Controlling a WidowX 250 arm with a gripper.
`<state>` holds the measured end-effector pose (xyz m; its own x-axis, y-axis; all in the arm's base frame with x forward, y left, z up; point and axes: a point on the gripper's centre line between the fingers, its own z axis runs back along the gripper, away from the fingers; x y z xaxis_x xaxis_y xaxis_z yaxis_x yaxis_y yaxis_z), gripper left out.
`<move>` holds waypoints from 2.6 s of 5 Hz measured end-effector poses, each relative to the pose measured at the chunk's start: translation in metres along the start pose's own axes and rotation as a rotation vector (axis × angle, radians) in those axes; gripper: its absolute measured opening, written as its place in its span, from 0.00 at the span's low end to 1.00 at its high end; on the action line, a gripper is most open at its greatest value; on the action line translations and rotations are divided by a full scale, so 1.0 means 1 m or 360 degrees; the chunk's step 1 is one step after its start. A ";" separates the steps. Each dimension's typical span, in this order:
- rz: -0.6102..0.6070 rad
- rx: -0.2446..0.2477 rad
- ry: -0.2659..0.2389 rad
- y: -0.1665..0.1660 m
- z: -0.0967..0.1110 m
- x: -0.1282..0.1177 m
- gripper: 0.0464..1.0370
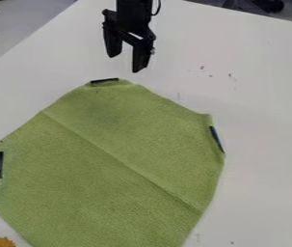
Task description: Move the cloth from left to right
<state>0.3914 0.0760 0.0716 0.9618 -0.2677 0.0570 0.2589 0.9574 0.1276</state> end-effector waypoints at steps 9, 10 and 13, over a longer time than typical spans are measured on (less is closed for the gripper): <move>0.1024 0.0132 0.0103 0.010 -0.025 -0.250 0.96; 0.1000 0.0130 0.0096 0.016 -0.036 -0.251 0.96; 0.0988 0.0104 0.0060 0.035 -0.056 -0.249 0.63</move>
<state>0.1658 0.1826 0.0064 0.9339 0.3417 0.1053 -0.3543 0.9243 0.1423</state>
